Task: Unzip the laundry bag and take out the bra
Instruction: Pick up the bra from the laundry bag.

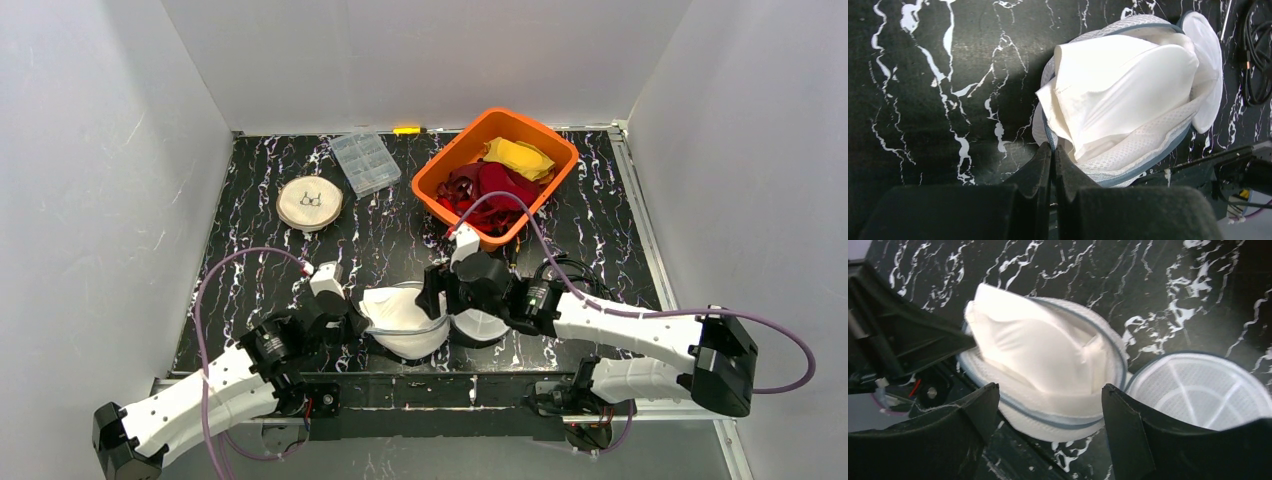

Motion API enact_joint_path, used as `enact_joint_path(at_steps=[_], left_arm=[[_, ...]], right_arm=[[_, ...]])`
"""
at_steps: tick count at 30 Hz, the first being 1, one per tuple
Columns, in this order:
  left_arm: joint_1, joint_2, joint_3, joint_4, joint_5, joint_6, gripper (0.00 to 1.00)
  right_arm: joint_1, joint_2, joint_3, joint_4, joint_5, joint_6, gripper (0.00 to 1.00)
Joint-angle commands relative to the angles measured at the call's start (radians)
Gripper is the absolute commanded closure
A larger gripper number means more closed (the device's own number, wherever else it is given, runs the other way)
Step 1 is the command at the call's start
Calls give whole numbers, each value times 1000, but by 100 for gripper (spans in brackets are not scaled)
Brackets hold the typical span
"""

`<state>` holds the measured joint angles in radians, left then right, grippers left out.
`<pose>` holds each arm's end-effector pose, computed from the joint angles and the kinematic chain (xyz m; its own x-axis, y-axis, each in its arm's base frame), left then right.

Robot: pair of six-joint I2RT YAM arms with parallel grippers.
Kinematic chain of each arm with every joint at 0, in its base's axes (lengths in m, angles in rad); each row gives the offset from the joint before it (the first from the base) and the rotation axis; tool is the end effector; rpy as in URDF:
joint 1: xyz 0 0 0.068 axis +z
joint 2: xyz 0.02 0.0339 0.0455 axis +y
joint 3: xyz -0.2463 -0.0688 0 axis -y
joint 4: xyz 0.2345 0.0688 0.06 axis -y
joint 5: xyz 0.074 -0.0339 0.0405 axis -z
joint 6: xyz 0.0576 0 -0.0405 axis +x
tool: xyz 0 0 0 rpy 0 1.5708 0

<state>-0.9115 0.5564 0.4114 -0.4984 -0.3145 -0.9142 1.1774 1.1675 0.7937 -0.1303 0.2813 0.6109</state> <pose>0.1088 -0.1113 0.1918 -0.6996 -0.3269 -0.6354 0.0752 0.8506 -0.5204 0.1209 0.2495 0.2478 -0.6072 -0.0254 -0.7942 -0.5443 0.7415 0.3924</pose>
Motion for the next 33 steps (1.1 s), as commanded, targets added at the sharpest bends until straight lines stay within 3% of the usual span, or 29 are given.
enact_joint_path(at_steps=[1,10,25,28,31,33], left_arm=[[4,26,-8,57,51,90,100],[5,102,44,89,55,206,100],[4,197,98,124,61,235,100],[5,214,109,130,62,239,100],[5,235,122,132,63,242,100],[5,246,129,132,68,244,100]], right_arm=[[-66,4,-6,58,-117,-133,18],[-130,87,17,46,-186,-363,19],[-150,200,85,54,-311,-434,28],[-149,203,89,52,-332,-430,33],[-150,196,83,76,-370,-420,48],[-149,196,81,78,-391,-415,52]])
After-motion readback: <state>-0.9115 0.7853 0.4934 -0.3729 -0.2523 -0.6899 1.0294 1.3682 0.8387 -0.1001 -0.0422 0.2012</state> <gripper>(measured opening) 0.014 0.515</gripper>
